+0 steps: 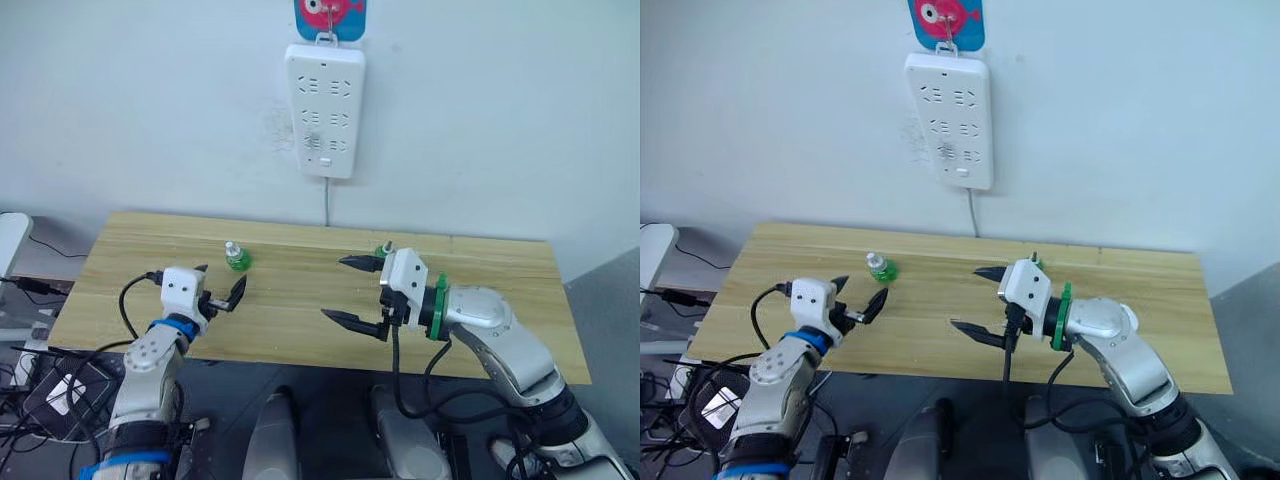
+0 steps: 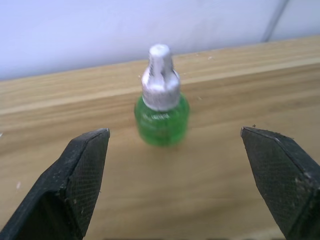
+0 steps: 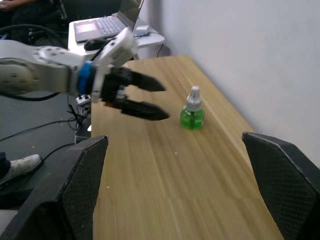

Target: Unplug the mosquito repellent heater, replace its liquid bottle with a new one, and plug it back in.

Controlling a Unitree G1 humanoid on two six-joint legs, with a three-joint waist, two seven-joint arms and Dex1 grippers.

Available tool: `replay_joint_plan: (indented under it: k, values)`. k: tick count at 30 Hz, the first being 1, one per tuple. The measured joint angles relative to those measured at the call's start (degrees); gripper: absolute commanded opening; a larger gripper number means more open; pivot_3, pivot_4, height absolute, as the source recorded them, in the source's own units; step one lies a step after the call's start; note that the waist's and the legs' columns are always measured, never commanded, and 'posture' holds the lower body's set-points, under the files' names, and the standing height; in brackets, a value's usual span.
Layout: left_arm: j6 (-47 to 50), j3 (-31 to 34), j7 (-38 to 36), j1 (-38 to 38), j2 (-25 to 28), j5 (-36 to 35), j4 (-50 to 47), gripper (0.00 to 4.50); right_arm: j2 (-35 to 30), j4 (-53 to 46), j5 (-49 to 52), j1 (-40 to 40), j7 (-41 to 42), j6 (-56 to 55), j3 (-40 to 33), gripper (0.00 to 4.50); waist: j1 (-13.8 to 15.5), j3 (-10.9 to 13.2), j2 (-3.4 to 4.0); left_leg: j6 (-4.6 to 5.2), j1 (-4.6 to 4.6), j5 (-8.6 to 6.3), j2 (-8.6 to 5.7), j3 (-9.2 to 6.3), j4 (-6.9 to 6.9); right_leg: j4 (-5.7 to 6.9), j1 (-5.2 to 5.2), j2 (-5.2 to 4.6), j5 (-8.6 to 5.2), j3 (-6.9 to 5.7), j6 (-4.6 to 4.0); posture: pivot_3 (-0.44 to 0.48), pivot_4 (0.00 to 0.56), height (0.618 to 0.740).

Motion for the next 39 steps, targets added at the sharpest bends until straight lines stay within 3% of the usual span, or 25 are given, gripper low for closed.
replay_joint_plan:
  k: [7, 18, 21, 26, 28, 31, 36, 39]
  values:
    - [-6.87, -1.21, -0.04, -8.55, -0.59, 2.83, 15.96, 4.5, -0.43, -6.45, 1.64, -0.19, -3.62, 11.01, -0.98, 4.48, -0.02, 2.61, 0.0, -0.01, -0.13, 0.0, 0.03, -0.05, 0.0, 0.04, -0.1, 0.01, 0.01, -0.05, 0.04, -0.225, 0.481, 0.74]
    - [-16.22, -1.68, 1.64, -18.34, -1.78, 4.71, 30.6, 4.5, -3.79, -12.4, 4.11, 3.52, -5.17, 18.18, -3.44, 4.48, -0.21, 3.51, 0.01, -0.04, -0.11, 0.03, -0.03, 0.03, 0.03, 0.0, -0.06, -0.06, 0.0, 0.01, 0.09, -0.242, 0.489, 0.74]
    - [-17.64, -1.75, 1.5, -19.27, -2.26, 4.73, 32.46, 3.89, -4.0, -13.54, 4.57, 3.86, -5.3, 19.17, -3.64, 4.5, -0.36, 3.53, 0.03, -0.08, -0.1, 0.04, -0.02, 0.01, 0.01, 0.0, -0.07, -0.05, 0.0, -0.01, 0.09, -0.245, 0.489, 0.74]
    - [-19.63, -2.27, 1.53, -19.7, -2.92, 4.97, 33.69, 2.3, -4.17, -14.98, 6.05, 4.51, -6.31, 20.43, -4.34, 4.5, -0.73, 3.55, 0.0, -0.08, -0.11, 0.05, -0.02, 0.02, -0.02, -0.02, -0.08, -0.06, 0.0, 0.0, 0.1, -0.24, 0.48, 0.74]
    - [-19.76, -2.32, 1.44, -19.49, -2.87, 5.05, 33.47, 2.25, -4.51, -15.14, 6.23, 4.73, -6.43, 20.41, -4.79, 4.5, -0.82, 3.55, 0.0, -0.09, -0.1, 0.05, -0.01, 0.02, -0.03, -0.02, -0.08, -0.06, 0.0, 0.0, 0.1, -0.236, 0.467, 0.74]
    - [-18.39, -3.12, -0.39, -16.01, -2.89, 4.79, 28.06, 2.25, -5.34, -15.31, 6.25, 5.54, -6.28, 19.78, -4.9, 4.5, -0.92, 3.54, -0.01, -0.1, -0.11, 0.04, -0.01, 0.05, -0.11, -0.09, -0.08, -0.08, -0.01, 0.01, 0.1, -0.229, 0.438, 0.74]
    - [-4.43, -12.47, -11.43, -1.04, -0.48, 2.99, -3.39, 2.25, -5.06, -15.77, 7.27, 4.51, -6.01, 18.26, -5.86, 4.5, -0.84, 3.51, -0.05, -0.36, -0.18, 0.14, 0.02, -0.07, -0.35, 0.01, -0.3, -0.12, -0.02, -0.12, 0.13, -0.199, 0.383, 0.74]
    - [5.72, -16.81, -18.02, 0.9, 5.02, 0.95, -19.78, 2.25, -4.48, -15.81, 8.49, 3.18, -5.91, 16.58, -6.39, 4.5, -0.62, 3.4, -0.02, -0.61, -0.17, 0.32, 0.0, -0.24, -0.57, 0.03, -0.33, -0.08, 0.0, -0.24, 0.09, -0.189, 0.343, 0.74]
